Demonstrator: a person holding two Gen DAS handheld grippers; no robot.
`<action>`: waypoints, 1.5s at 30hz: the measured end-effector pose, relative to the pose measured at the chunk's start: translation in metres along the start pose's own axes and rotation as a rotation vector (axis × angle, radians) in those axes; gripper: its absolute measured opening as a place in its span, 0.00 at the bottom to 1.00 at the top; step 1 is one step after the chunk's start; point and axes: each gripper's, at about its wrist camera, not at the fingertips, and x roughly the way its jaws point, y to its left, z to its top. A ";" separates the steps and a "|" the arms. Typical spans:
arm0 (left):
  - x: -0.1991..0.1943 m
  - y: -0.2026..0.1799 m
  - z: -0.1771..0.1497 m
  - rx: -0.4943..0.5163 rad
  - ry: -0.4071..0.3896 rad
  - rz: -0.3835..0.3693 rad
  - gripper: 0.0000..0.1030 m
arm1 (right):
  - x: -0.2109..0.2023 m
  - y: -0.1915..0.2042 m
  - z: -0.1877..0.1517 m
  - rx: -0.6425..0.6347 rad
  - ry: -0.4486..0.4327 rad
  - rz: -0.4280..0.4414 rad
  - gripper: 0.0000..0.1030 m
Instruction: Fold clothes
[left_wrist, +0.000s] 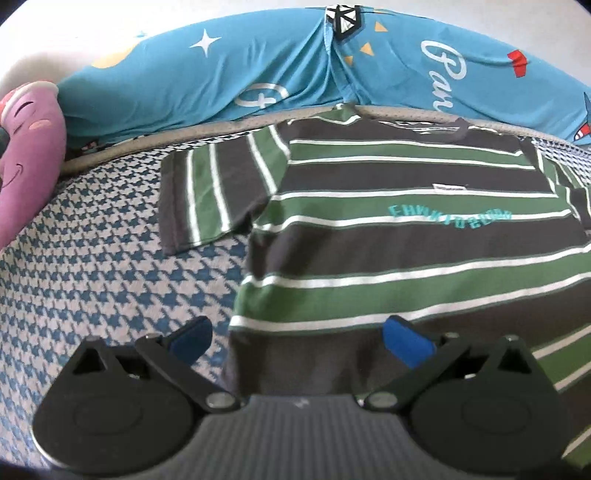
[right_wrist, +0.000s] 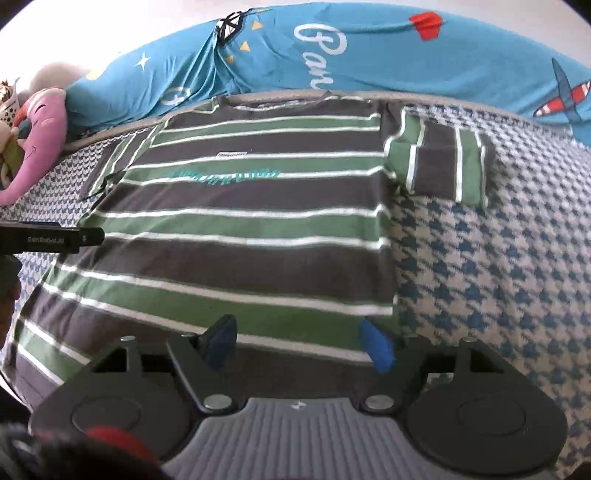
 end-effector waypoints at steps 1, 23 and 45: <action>0.001 -0.002 0.001 0.005 -0.001 0.000 1.00 | 0.000 -0.002 0.002 0.020 -0.002 0.005 0.72; 0.033 -0.033 0.033 0.059 0.010 -0.019 1.00 | 0.009 -0.014 0.048 0.067 -0.091 -0.076 0.95; 0.052 -0.042 0.048 0.052 0.016 -0.038 1.00 | 0.024 -0.016 0.067 0.104 -0.097 0.042 0.77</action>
